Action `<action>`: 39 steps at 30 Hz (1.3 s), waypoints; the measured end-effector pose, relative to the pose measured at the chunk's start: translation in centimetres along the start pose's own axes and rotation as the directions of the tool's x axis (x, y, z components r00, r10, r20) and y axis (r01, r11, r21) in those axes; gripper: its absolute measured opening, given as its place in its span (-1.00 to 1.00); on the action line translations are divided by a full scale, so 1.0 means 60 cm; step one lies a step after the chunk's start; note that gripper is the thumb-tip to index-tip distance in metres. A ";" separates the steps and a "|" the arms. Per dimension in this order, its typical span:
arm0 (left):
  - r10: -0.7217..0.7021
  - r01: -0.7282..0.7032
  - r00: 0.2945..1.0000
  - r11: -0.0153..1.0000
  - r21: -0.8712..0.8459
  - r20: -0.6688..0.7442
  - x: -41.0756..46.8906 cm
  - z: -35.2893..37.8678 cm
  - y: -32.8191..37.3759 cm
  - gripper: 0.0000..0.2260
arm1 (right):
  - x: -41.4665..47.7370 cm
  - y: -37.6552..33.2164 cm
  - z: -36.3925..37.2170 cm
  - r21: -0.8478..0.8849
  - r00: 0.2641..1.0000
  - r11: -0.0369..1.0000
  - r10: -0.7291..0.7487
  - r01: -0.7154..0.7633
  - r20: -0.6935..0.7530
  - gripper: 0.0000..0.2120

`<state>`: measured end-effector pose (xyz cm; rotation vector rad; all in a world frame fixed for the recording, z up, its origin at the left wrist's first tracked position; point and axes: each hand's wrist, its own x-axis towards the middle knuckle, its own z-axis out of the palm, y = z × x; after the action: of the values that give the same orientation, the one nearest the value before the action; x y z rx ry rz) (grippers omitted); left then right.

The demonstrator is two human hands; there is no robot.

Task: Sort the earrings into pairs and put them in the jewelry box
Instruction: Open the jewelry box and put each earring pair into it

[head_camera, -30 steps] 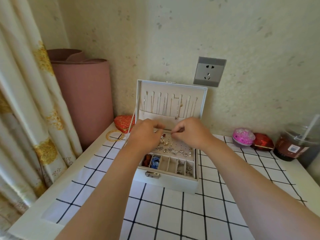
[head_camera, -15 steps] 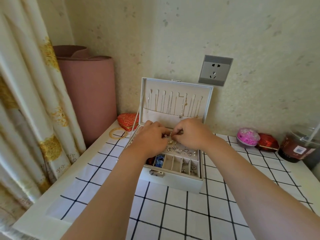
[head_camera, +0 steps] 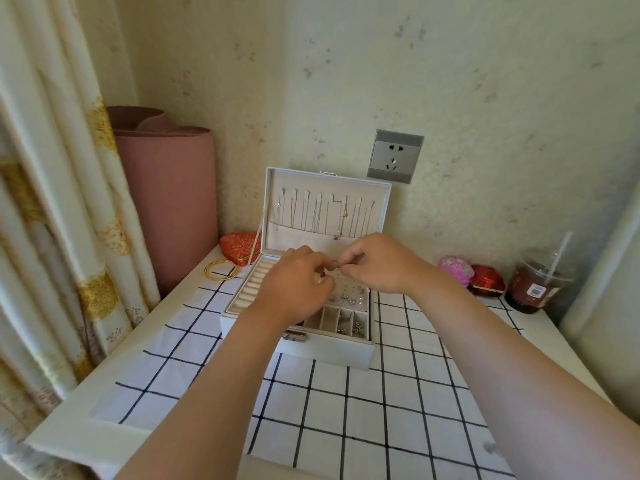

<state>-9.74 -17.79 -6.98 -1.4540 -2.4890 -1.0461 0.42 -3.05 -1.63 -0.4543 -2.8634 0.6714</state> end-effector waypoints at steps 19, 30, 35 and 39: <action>0.231 -0.172 0.686 0.973 -0.155 0.690 -0.148 0.075 0.237 -0.85 | -0.339 0.055 -0.026 -0.152 0.833 0.926 0.377 -0.345 0.405 -0.87; 0.169 -0.146 0.605 0.984 -0.100 0.778 -0.176 0.105 0.237 -0.90 | -0.364 0.063 -0.009 -0.221 0.755 0.907 0.421 -0.358 0.503 -0.80; 0.154 -0.130 0.643 0.987 -0.091 0.750 -0.167 0.096 0.215 -0.92 | -0.360 0.060 0.002 -0.218 0.765 0.913 0.409 -0.346 0.497 -0.87; 0.154 -0.128 0.665 0.987 -0.093 0.731 -0.164 0.085 0.206 -0.92 | -0.352 0.053 0.003 -0.177 0.786 0.917 0.398 -0.358 0.472 -0.85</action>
<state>6.78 -18.16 -8.26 -2.4305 -2.7380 -0.5033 21.08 -7.35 -5.15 -1.0326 -3.3281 0.8488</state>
